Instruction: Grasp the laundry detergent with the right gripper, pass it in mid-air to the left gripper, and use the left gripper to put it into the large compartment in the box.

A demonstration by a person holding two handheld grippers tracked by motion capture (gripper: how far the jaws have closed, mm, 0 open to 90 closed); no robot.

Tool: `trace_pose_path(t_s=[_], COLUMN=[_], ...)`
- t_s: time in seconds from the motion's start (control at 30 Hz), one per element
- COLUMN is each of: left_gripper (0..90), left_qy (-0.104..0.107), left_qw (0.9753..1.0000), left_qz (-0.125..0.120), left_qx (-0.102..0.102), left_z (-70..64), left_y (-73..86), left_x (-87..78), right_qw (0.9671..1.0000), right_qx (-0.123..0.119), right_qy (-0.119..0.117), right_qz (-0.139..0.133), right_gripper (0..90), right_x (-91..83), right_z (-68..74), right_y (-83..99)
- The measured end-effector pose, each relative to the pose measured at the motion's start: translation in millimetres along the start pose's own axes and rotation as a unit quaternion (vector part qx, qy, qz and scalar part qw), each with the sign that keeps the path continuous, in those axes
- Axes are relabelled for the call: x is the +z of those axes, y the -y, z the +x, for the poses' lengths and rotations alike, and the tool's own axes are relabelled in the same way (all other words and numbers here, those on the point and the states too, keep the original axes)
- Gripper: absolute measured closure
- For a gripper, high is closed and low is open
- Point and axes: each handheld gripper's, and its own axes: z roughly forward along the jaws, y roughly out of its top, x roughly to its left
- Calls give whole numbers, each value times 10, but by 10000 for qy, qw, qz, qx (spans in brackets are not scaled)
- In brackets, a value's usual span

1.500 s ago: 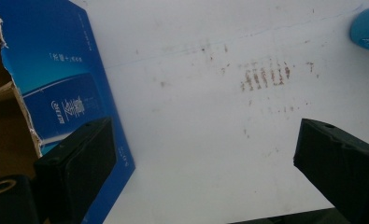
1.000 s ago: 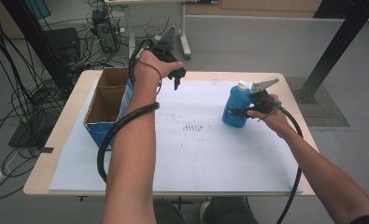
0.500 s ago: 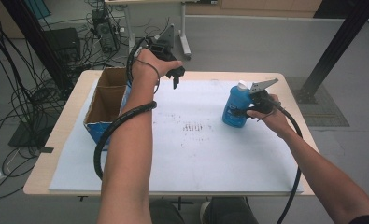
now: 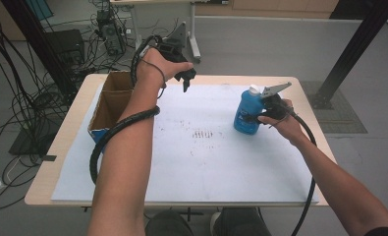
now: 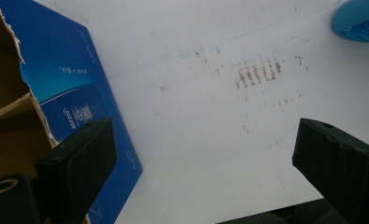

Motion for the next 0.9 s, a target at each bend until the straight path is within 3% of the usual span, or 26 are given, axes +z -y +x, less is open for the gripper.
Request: trace_pose_path(t_s=[0.17, 0.33, 0.57, 0.9], left_gripper=[69, 66, 63, 57], left_qy=[-29, -58, -81, -86], left_qw=[9997, 9980, 9930, 9868], left_qz=[-32, -12, 12, 32], left_qx=[233, 636, 1176, 1617], left_z=[2, -63, -126, -70], left_y=[8, -3, 21, 77], left_x=[-49, -100, -213, -360], right_qw=[9999, 9999, 9994, 9981], right_qx=[19, 108, 295, 500], right_qy=[-4, 16, 7, -39], right_qz=[109, 103, 185, 359], right_gripper=[439, 439, 439, 439], right_x=[-44, -127, -230, -279], right_z=[14, 26, 50, 136], right_y=[-27, -86, -260, -561])
